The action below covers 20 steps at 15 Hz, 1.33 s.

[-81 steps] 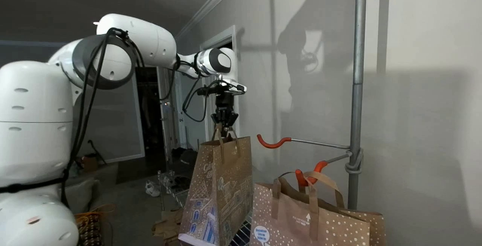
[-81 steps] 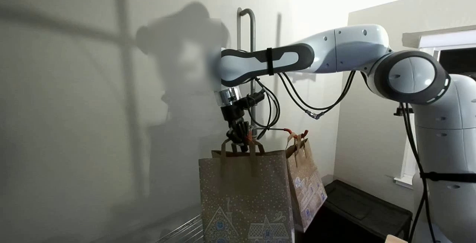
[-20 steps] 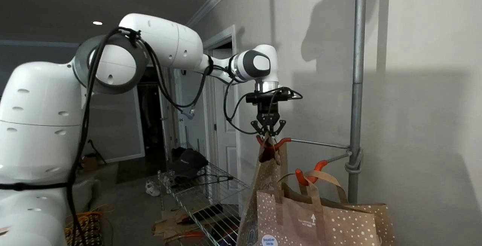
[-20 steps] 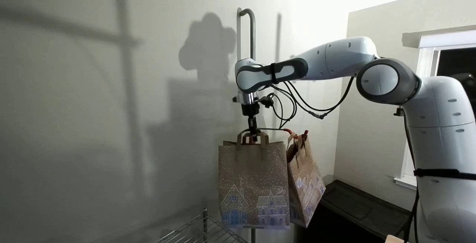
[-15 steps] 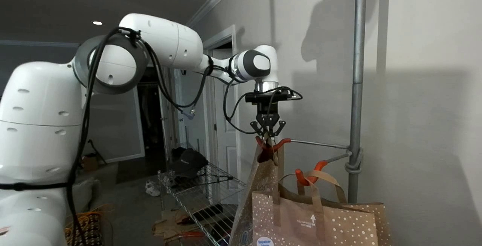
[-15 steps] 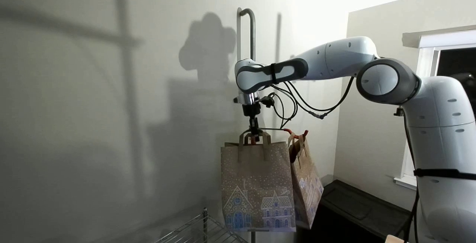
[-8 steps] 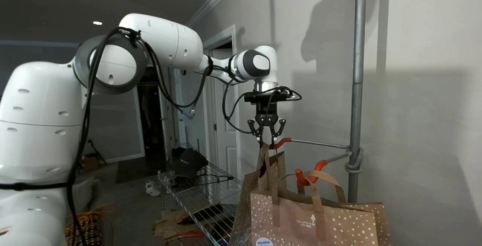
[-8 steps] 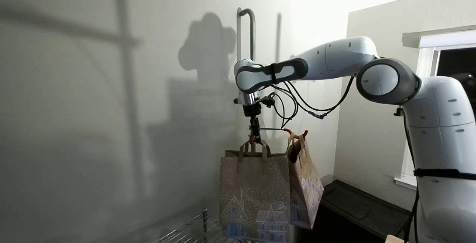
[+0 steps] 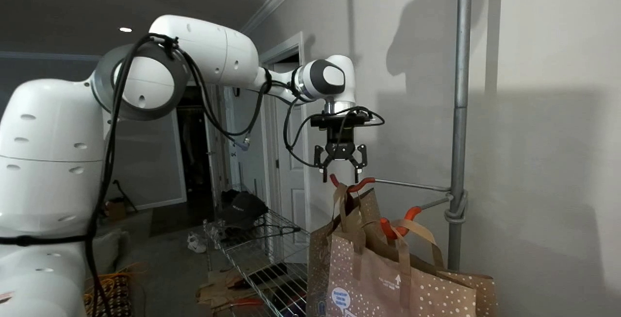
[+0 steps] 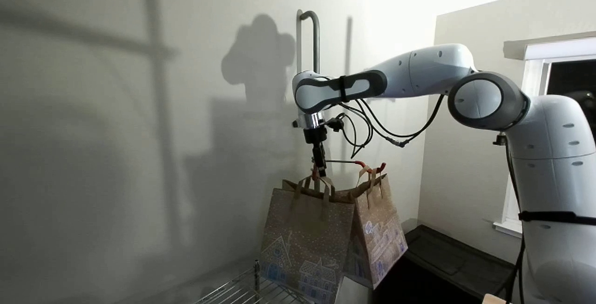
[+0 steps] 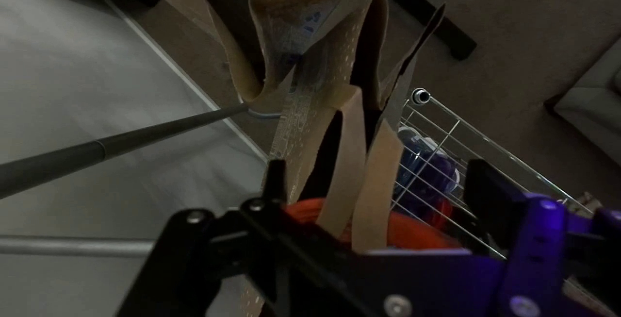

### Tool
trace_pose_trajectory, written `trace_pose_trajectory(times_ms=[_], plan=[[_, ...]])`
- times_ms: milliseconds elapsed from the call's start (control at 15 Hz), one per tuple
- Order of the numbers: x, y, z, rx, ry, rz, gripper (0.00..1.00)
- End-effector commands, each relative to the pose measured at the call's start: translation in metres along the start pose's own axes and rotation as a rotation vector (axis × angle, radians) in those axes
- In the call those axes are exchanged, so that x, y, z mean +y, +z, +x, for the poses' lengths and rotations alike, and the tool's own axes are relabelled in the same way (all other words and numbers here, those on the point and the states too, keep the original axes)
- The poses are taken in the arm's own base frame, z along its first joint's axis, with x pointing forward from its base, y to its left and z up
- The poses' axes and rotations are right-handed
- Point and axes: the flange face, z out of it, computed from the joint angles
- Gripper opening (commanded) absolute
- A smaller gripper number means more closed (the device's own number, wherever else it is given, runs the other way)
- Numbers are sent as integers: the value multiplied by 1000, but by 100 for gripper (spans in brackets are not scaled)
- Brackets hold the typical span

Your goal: Hang the paper bags on the stand.

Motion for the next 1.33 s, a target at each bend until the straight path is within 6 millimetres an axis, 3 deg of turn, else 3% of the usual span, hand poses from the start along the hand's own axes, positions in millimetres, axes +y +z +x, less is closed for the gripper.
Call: trace_pose_trajectory(times_ms=[0,267,400,1067,1267], plan=[[-26,-27,-16,11,72,-8,100],[-56,-51,-37,79,211,-28,100],[-70,-54,-52,104,309,-41,100],[-151,-17,-141,256,729,-102,100],[-169,-6,-158,301,805,-141,100]])
